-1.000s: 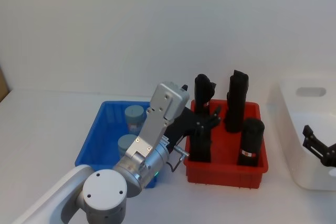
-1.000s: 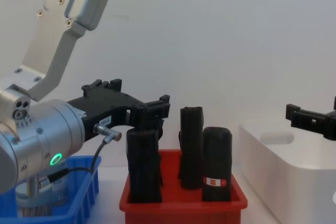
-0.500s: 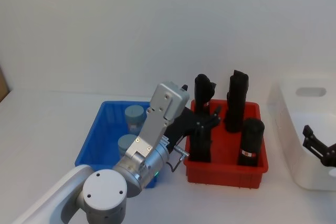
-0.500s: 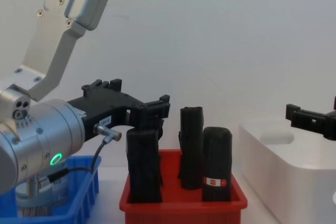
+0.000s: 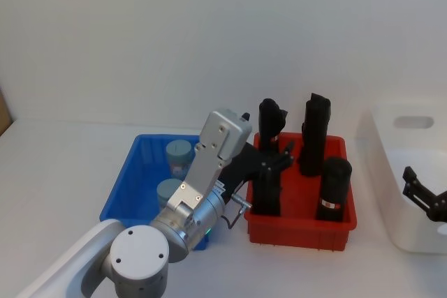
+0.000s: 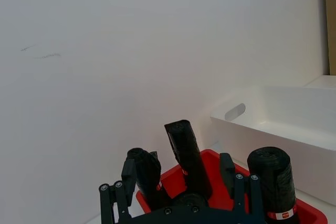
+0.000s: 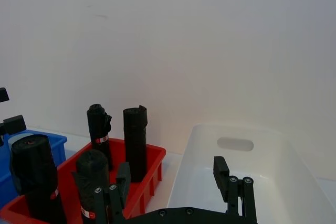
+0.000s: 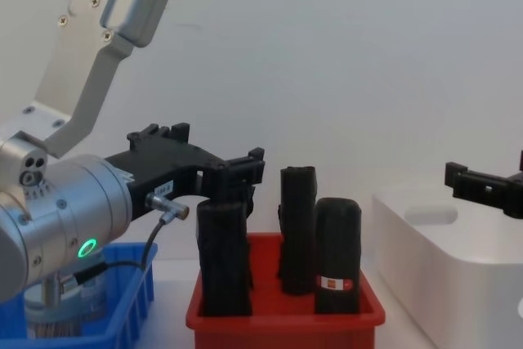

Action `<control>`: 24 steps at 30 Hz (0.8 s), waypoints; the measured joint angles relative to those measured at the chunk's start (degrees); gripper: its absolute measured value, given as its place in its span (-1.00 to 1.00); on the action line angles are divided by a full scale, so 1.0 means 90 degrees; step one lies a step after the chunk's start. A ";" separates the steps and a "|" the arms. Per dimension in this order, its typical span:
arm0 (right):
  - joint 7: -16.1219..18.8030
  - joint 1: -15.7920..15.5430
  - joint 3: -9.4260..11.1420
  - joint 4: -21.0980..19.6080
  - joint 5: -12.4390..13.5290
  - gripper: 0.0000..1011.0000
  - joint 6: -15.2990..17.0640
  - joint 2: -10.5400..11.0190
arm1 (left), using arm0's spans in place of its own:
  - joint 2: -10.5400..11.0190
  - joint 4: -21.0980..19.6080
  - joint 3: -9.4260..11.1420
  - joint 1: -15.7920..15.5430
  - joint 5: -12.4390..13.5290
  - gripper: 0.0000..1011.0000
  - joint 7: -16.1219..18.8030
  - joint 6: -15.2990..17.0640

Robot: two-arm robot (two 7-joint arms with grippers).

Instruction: Pick the cotton swabs from the blue box and place them into the white box.

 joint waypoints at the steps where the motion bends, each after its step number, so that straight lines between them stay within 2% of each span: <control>1: 0.0000 0.0000 0.0000 0.0000 0.0000 0.98 0.0000 0.0000 | 0.0000 0.0000 0.0000 0.0000 0.0000 0.99 0.0000 0.0000; 15: 0.0020 0.0014 -0.0004 0.0000 -0.0013 0.98 0.0006 -0.0012 | 0.0000 0.0000 0.0000 0.0000 0.0000 0.99 0.0000 0.0000; 24: 0.0389 0.0217 -0.0056 0.0008 -0.0133 0.98 0.0293 -0.0088 | 0.0000 0.0000 0.0000 0.0000 0.0000 0.99 0.0000 0.0000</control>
